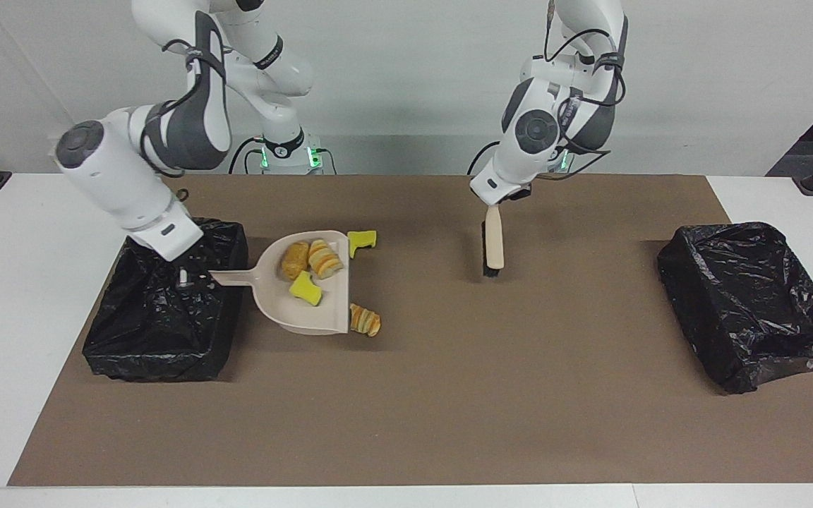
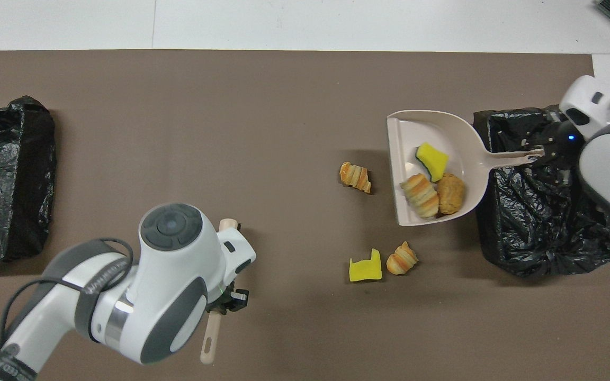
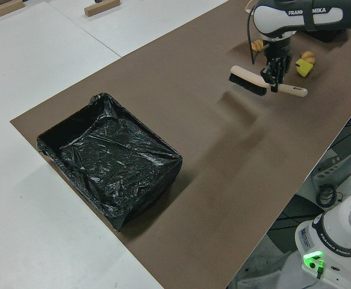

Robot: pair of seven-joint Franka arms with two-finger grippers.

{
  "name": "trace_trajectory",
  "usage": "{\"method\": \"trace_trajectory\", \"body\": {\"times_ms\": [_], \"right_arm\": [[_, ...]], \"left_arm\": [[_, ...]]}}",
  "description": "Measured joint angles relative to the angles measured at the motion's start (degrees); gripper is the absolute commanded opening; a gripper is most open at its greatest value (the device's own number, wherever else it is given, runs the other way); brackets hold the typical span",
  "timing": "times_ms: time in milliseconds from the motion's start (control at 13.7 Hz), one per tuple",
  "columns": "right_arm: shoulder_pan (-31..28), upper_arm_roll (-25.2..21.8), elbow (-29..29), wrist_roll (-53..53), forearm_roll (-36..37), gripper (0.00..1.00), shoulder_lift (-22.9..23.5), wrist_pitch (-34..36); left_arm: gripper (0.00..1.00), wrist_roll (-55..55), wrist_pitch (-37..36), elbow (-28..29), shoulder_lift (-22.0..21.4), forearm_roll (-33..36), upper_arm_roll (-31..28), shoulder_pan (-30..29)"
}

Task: Sweep and dump trash in bin
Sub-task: 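Carry the loaded dustpan to the bin with the right gripper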

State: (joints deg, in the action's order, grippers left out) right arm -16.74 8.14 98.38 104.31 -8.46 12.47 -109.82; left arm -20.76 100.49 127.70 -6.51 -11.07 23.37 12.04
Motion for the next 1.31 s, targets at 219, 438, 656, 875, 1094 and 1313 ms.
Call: {"method": "trace_trajectory", "body": {"times_ms": [219,438,656,875,1094,1313], "right_arm": [[-6.31,-0.06,-2.50,5.22,-0.12,0.00,0.07,1.68],[-8.19,-0.27,-4.78,5.62,1.00,0.00,-0.21,2.55],[-9.31,-0.37,-5.40,5.62,5.04,0.00,-1.59,3.06],[-10.89,-0.43,-5.47,6.24,9.69,0.00,-4.37,5.19],[-11.47,-0.94,-5.03,6.45,15.04,0.00,-5.78,5.72],[-11.49,-1.20,-4.07,6.15,21.83,0.00,-5.85,3.95]], "left_arm": [[0.00,-6.70,6.71,9.23,-6.17,-0.82,6.20,0.23],[0.00,-11.70,13.65,14.49,-7.75,-4.81,10.65,0.33],[0.43,-12.75,17.61,17.19,-7.87,-6.17,12.22,0.33],[1.00,-12.76,17.62,17.03,-7.94,-6.21,12.04,0.30],[1.00,-12.73,17.44,14.51,-7.95,-6.35,11.45,-0.62],[1.00,-12.35,15.59,9.76,-7.85,-6.35,7.94,-3.93]]}}
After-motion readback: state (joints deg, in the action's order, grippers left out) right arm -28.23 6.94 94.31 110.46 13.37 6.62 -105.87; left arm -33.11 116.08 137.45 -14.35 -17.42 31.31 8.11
